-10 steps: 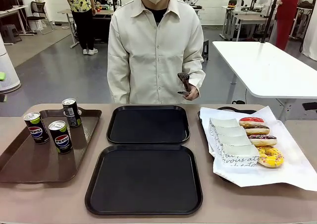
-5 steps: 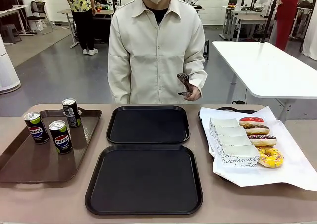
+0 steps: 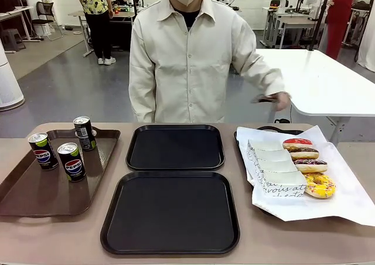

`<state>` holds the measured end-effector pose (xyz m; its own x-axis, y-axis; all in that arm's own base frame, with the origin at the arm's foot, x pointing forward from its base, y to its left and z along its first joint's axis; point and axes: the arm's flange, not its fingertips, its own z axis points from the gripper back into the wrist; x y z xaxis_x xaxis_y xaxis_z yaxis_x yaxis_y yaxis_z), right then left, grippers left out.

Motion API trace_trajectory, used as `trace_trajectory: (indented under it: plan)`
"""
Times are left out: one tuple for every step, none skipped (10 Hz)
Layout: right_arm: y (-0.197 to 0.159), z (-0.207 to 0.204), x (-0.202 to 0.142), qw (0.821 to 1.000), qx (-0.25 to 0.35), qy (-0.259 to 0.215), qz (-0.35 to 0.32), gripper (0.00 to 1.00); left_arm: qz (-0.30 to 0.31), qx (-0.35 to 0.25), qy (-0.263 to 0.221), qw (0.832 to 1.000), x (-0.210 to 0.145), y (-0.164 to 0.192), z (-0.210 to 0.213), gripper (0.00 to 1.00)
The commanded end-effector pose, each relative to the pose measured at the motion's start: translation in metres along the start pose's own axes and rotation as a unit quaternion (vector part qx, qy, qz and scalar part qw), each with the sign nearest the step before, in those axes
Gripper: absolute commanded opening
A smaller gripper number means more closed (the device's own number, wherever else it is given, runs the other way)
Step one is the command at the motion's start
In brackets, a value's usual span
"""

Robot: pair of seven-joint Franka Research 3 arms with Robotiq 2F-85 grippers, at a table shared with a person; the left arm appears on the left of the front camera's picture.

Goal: Set up donuts and drinks on trays.
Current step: Pick up one Pepsi coke and place it on the Flat Tray.

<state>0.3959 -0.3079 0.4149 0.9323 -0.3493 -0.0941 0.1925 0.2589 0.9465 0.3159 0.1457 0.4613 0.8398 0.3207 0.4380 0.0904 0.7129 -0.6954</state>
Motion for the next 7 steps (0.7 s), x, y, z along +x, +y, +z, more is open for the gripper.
trace_trajectory:
  plan:
    - [0.005,-0.007,-0.008,0.998,-0.056,0.024,-0.015,1.0,0.011,-0.028,-0.004,1.0,-0.002,0.0,0.001,1.0]
    - [0.008,-0.01,-0.012,0.995,-0.092,0.03,-0.021,1.0,0.011,-0.028,-0.004,1.0,-0.002,0.0,0.001,1.0]
    - [-0.002,-0.003,-0.001,1.0,-0.023,0.013,-0.004,1.0,0.011,-0.028,-0.004,1.0,-0.002,0.0,0.001,1.0]
    - [-0.002,-0.003,-0.001,1.0,-0.023,0.013,-0.004,1.0,0.011,-0.028,-0.004,1.0,-0.002,0.0,0.001,1.0]
    - [-0.002,-0.003,-0.001,1.0,-0.023,0.013,-0.004,1.0,0.011,-0.028,-0.004,1.0,-0.002,0.0,0.001,1.0]
    - [-0.002,-0.003,-0.001,1.0,-0.023,0.013,-0.004,1.0,0.011,-0.028,-0.004,1.0,-0.002,0.0,0.001,1.0]
    - [-0.002,-0.003,-0.001,1.0,-0.023,0.013,-0.004,1.0,0.011,-0.028,-0.004,1.0,-0.002,0.0,0.001,1.0]
